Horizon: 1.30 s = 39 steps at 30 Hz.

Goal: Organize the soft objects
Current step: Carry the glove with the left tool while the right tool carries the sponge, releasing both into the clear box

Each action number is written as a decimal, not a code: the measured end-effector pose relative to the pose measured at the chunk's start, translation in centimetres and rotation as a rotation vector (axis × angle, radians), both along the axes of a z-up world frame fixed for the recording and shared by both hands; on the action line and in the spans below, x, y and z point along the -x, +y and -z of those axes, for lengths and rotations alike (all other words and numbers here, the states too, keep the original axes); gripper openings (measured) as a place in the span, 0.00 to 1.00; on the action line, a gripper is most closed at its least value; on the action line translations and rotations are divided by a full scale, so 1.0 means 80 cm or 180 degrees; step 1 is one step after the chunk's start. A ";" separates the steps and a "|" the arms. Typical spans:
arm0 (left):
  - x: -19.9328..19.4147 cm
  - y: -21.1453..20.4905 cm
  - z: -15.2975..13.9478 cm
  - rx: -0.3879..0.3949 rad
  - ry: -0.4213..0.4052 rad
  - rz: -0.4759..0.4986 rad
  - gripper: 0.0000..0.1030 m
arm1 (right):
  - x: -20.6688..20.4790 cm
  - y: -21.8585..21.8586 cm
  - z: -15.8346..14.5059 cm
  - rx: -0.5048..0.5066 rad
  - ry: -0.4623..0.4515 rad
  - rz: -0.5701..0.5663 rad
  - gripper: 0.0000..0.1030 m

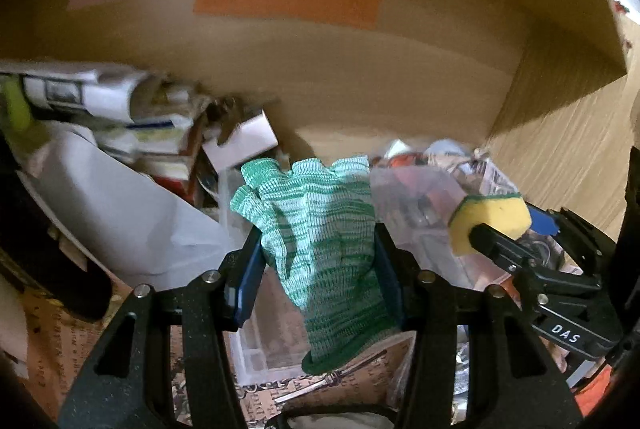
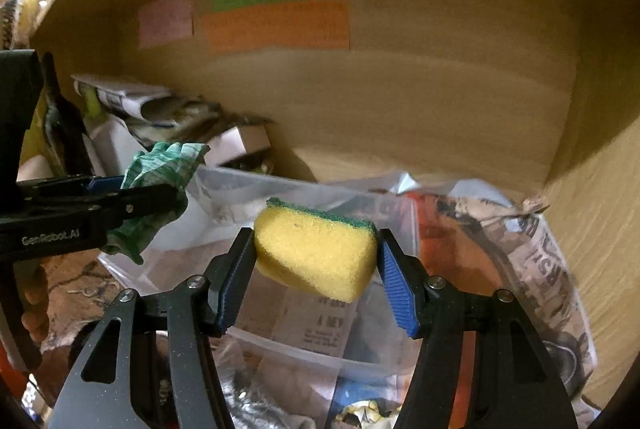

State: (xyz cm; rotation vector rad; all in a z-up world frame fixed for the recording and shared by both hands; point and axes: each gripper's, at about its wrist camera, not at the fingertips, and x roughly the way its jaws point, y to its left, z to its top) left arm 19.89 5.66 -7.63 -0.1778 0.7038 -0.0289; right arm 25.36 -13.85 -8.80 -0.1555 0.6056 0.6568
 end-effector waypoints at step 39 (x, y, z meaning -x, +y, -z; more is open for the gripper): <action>0.076 0.001 -0.046 -0.0241 -0.0406 0.0044 0.89 | 0.041 -0.028 -0.036 -0.0160 -0.0192 -0.0172 0.91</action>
